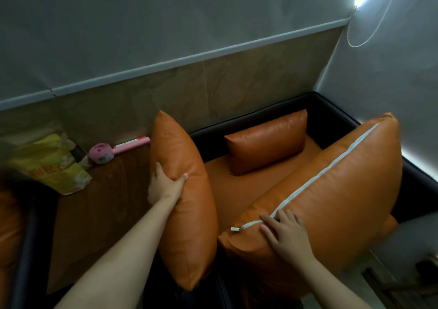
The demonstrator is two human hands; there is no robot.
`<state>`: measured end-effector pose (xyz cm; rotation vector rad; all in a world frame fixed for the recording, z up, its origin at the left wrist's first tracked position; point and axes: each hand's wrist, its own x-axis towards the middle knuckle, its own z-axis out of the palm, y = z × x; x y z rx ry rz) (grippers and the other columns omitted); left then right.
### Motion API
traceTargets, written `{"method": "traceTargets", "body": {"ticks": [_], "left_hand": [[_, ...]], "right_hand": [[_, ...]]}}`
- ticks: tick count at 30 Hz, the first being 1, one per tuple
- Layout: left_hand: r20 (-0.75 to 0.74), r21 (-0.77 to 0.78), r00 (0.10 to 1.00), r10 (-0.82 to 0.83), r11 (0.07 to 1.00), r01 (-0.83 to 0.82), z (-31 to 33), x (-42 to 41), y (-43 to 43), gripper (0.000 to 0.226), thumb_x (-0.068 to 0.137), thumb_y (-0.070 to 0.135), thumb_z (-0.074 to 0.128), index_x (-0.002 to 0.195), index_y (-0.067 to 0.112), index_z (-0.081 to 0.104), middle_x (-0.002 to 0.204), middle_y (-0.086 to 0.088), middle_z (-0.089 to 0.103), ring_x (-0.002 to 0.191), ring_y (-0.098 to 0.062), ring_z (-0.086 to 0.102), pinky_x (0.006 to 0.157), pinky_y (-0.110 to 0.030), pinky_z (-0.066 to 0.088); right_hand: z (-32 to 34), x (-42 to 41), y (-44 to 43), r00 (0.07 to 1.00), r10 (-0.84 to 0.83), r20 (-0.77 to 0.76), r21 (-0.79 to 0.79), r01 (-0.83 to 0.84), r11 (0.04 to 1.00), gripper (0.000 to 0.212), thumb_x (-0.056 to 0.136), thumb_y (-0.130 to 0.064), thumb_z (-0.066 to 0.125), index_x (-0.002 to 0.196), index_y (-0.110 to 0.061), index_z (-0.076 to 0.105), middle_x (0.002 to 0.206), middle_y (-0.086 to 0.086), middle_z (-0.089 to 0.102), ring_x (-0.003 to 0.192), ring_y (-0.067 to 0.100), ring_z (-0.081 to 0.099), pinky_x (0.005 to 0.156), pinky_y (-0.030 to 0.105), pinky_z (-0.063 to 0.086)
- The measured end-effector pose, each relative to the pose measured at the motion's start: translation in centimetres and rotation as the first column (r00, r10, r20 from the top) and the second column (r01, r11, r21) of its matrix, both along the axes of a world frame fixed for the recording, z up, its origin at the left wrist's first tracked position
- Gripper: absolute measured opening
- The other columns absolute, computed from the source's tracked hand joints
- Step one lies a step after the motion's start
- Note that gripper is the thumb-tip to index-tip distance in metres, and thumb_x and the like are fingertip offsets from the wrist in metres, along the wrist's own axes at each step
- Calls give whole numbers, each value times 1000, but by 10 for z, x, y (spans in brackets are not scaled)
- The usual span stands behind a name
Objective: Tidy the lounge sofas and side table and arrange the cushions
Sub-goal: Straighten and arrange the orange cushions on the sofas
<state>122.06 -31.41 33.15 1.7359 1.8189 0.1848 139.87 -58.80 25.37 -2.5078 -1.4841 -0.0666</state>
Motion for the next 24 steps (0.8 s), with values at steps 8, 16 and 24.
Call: {"method": "traceTargets", "body": {"ticks": [8, 16, 24], "left_hand": [[45, 39, 997, 58, 997, -60, 8, 3, -17, 80, 82, 51, 68, 149, 33, 29, 147, -7, 44, 129, -36, 45, 101, -46, 40], [-15, 194, 997, -76, 978, 77, 19, 30, -23, 46, 92, 41, 58, 136, 29, 46, 138, -5, 51, 123, -31, 50, 92, -45, 46], [-67, -186, 993, 100, 976, -111, 14, 29, -35, 141, 55, 61, 84, 151, 32, -14, 159, -19, -7, 145, -45, 2, 111, -67, 17]], "right_hand": [[-8, 3, -42, 999, 11, 35, 32, -12, 999, 61, 98, -58, 20, 105, -31, 73, 81, -8, 56, 77, 14, 51, 76, 27, 27], [0, 8, -25, 996, 55, 71, 47, -58, 997, 43, 89, -49, 38, 84, -28, 75, 74, -7, 59, 71, 17, 56, 72, 32, 29], [-6, 5, -33, 999, 19, 40, 57, -22, 998, 40, 90, -49, 40, 86, -30, 74, 76, -8, 58, 74, 17, 55, 72, 31, 32]]}}
